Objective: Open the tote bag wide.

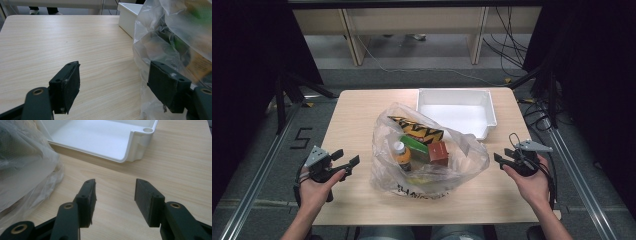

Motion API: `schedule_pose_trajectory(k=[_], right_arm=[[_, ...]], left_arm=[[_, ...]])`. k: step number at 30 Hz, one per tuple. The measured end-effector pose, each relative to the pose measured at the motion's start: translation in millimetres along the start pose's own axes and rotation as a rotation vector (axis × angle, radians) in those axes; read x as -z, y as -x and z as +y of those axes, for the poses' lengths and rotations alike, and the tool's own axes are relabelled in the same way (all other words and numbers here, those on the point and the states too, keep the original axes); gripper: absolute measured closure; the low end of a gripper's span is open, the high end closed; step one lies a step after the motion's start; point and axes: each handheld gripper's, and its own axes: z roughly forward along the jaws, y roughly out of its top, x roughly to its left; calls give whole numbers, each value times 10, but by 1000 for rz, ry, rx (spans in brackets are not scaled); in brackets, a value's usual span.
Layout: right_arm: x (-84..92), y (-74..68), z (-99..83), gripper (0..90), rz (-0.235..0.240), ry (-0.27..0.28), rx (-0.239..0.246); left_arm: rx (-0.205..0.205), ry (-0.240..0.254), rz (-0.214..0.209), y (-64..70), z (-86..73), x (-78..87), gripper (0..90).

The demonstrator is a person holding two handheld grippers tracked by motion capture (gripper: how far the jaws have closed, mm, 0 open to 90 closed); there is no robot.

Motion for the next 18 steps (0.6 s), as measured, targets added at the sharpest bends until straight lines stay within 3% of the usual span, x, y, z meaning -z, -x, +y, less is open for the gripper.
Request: schedule_pose_trajectory(k=[1, 3, 4, 5, 6, 7, 8, 12, 15, 18], right_arm=[[19, -44, -1, 535, 5, -27, -51], [12, -29, 6, 552, 6, 14, -17], [15, -5, 23, 559, -17, 27, 13], [45, -7, 42, 567, -11, 22, 17], [64, -11, 66, 575, -19, 53, 25], [121, -54, 97, 588, 5, 47, -11], [151, -36, 147, 594, -3, 76, 27], [344, -149, 366, 593, 25, 147, 16], [495, -259, 564, 585, 51, 211, 35], [634, -392, 740, 568, 68, 271, 61]], left_arm=[[-6, 2, -5, -4, 4, 4, 256], [7, 6, -3, 13, 22, 30, 258], [9, 23, -14, 21, 46, 45, 262], [10, 44, -29, 37, 81, 65, 267], [20, 54, -30, 75, 126, 105, 273], [28, 72, -35, 124, 177, 142, 278], [0, 96, -60, 156, 240, 167, 284], [-5, 156, -112, 358, 526, 307, 323], [-63, 192, -163, 545, 774, 367, 353], [-132, 166, -206, 761, 991, 356, 358]])
